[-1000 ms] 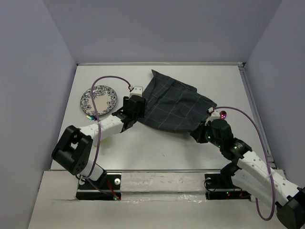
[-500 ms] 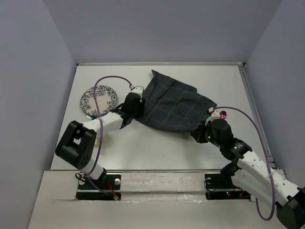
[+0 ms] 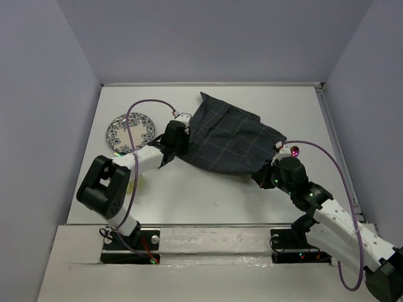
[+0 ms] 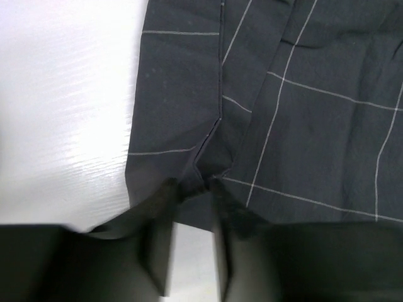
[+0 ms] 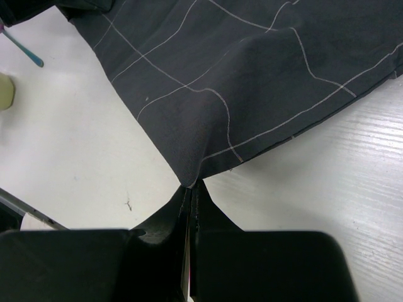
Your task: Set the dinner table for one person
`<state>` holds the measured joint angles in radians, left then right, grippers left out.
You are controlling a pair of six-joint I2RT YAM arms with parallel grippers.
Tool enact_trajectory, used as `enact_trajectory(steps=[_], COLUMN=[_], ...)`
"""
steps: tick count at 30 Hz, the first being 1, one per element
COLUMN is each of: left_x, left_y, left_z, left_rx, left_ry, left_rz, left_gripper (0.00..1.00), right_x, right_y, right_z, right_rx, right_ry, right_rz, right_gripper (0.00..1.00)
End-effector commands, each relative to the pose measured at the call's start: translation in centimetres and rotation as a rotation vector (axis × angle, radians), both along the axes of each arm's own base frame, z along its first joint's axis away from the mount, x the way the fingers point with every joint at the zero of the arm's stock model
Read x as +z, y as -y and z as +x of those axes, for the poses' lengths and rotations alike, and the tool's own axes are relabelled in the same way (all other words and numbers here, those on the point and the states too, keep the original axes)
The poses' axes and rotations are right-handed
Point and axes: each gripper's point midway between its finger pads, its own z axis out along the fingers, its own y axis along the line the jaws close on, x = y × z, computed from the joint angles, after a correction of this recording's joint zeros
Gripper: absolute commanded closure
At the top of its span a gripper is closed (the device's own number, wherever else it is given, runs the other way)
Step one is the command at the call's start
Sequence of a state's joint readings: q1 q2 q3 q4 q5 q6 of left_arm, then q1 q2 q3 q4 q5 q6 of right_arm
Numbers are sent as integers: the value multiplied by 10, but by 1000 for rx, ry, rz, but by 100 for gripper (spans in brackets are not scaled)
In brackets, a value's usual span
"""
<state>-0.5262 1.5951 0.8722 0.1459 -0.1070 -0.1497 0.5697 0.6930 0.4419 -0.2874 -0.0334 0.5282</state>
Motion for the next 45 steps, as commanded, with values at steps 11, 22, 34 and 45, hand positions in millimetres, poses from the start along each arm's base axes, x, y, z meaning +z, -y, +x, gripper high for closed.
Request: enact_trajectory(steps=[11, 22, 34, 45], left_x=[77, 266, 398, 389], left_y=[-17, -75, -102, -91], left_z=[23, -21, -78, 1], left_rx=[129, 286, 279, 350], left_ry=[163, 532, 820, 777], left_rz=[-195, -689, -934, -857], left_gripper=[100, 100, 100, 100], right_x=[10, 117, 287, 309], right_y=[2, 40, 88, 95], right_z=[4, 33, 44, 156], right_rx=[-25, -237, -432, -543], right_ry=[34, 270, 599, 693], right_rz=[12, -28, -72, -276], right_gripper=[100, 100, 100, 100])
